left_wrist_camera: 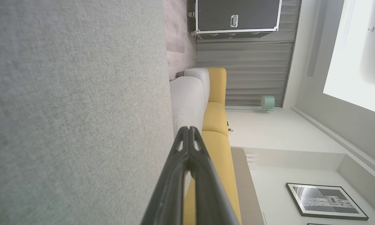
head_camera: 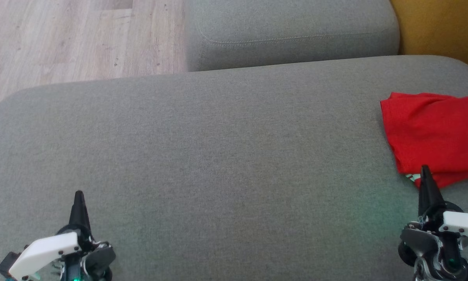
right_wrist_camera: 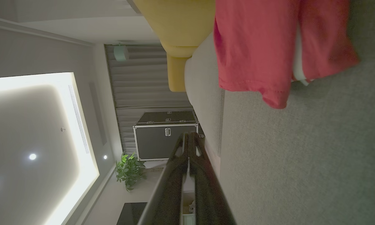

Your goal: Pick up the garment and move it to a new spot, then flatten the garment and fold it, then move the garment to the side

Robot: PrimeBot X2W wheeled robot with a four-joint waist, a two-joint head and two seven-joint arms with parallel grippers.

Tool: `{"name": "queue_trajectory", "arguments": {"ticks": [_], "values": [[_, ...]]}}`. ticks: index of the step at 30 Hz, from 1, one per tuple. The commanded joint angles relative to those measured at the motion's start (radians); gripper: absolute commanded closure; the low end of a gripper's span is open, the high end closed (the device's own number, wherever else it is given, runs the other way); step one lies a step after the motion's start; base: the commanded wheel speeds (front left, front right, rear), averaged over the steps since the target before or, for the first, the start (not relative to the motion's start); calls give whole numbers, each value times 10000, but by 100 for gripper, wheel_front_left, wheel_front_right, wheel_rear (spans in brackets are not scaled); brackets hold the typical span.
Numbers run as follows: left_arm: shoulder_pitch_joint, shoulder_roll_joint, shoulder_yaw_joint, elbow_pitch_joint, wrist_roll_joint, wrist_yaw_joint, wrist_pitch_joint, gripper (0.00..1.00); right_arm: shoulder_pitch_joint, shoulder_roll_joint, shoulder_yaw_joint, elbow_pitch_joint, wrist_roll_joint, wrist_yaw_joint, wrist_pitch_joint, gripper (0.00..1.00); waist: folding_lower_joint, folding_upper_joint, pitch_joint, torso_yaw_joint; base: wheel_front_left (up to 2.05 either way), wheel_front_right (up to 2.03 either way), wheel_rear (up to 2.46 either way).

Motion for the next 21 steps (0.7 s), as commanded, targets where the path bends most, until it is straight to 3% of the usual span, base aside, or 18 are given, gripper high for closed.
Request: {"name": "queue_trajectory", "arguments": {"ticks": [1,21], "values": [[-498,87,343,-284,83,-67,61,100,-523,-45,198,-377,66,-7,46,100,0,0,0,0,0,0,0],[-503,47,399,-282,129,-67,106,100,-524,-39,191,-377,59,-7,52,100,0,0,0,0,0,0,0]]}}
